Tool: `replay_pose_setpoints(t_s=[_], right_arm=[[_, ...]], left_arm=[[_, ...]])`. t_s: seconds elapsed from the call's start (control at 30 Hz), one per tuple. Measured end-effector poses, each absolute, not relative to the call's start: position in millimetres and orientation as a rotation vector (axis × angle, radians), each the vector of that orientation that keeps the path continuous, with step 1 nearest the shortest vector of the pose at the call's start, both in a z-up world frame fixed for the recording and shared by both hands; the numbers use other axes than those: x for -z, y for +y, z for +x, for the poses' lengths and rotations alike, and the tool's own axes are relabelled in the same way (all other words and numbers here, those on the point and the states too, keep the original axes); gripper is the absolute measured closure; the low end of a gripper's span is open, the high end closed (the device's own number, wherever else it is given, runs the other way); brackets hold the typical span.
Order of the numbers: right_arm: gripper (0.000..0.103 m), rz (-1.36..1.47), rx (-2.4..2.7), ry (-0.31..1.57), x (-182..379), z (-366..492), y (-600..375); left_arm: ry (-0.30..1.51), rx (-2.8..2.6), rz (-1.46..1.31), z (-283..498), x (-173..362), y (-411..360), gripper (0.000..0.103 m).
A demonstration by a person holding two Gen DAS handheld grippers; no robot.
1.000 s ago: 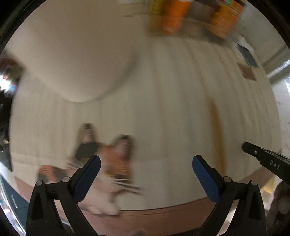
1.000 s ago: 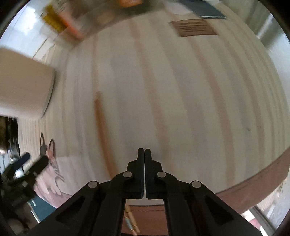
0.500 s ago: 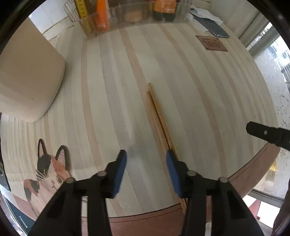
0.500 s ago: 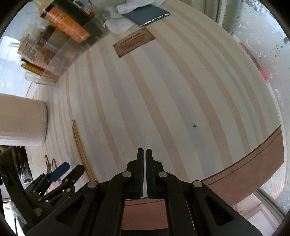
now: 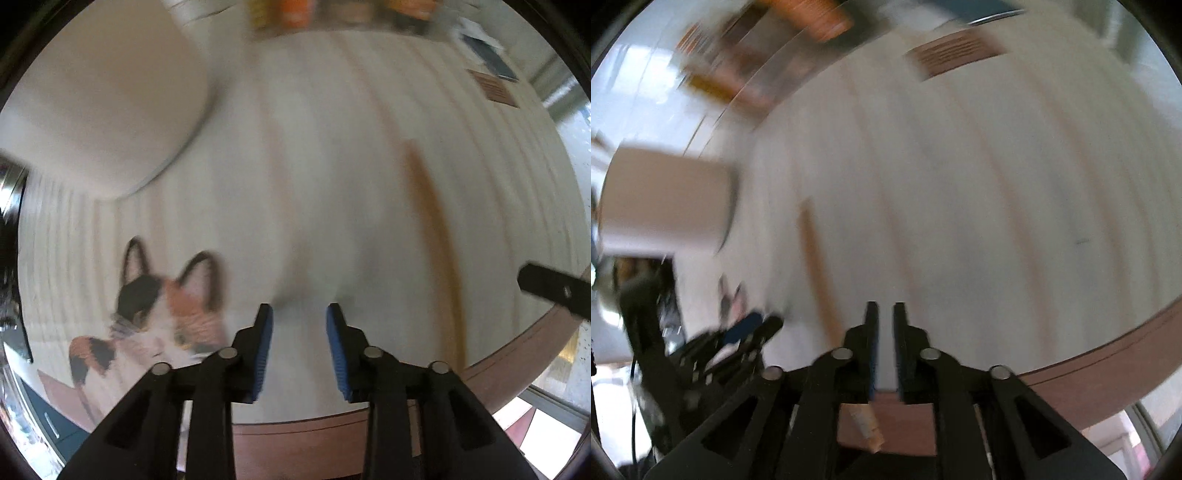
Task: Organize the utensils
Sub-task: 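Move both open tools down to the last chopsticks on the mat, then close the left tool on a chopstick while the right tool grasps another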
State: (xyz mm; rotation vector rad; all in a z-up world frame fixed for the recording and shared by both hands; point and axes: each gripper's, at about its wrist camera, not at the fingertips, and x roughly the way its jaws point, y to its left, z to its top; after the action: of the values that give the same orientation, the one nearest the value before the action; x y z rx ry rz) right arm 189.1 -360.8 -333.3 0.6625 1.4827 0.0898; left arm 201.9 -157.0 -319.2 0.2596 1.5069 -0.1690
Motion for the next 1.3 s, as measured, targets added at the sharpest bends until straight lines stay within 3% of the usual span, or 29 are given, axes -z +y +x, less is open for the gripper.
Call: replay_pose_setpoints(t_s=[0.07, 0.13, 0.33, 0.5, 0.57, 0.73, 0.93, 1.3], right_arm=[[0.076, 0.65, -0.143, 1.501, 334.6, 190.7, -343.7], [0.075, 0.633, -0.164, 1.513, 336.2, 192.3, -332.1], [0.075, 0.553, -0.164, 1.566, 346.2, 202.6, -311.6], [0.079, 0.429, -0.139, 1.583, 346.8, 205.4, -296.2], [0.087, 0.372, -0.127, 1.585, 344.4, 205.7, -292.0], [0.088, 0.291, -0.045, 1.575, 338.0, 200.3, -297.8], [0.086, 0.483, -0.067, 1.563, 336.7, 191.0, -316.2], [0.089, 0.373, -0.052, 1.575, 348.3, 196.6, -307.4]], left_arm=[[1.52, 0.139, 0.229, 201.9, 321.0, -136.9, 0.054], [1.523, 0.127, 0.217, 202.1, 322.8, -126.1, 0.033], [1.516, 0.107, 0.194, 202.1, 333.5, -90.0, 0.0], [1.498, 0.148, 0.14, 199.4, 342.3, -68.8, 0.0], [1.481, 0.159, 0.147, 191.2, 343.1, -68.4, 0.0], [1.462, 0.163, 0.147, 183.1, 343.2, -63.5, 0.0], [1.438, 0.17, 0.153, 200.3, 340.0, -104.2, 0.0], [1.441, 0.171, 0.155, 203.7, 342.1, -108.7, 0.0]])
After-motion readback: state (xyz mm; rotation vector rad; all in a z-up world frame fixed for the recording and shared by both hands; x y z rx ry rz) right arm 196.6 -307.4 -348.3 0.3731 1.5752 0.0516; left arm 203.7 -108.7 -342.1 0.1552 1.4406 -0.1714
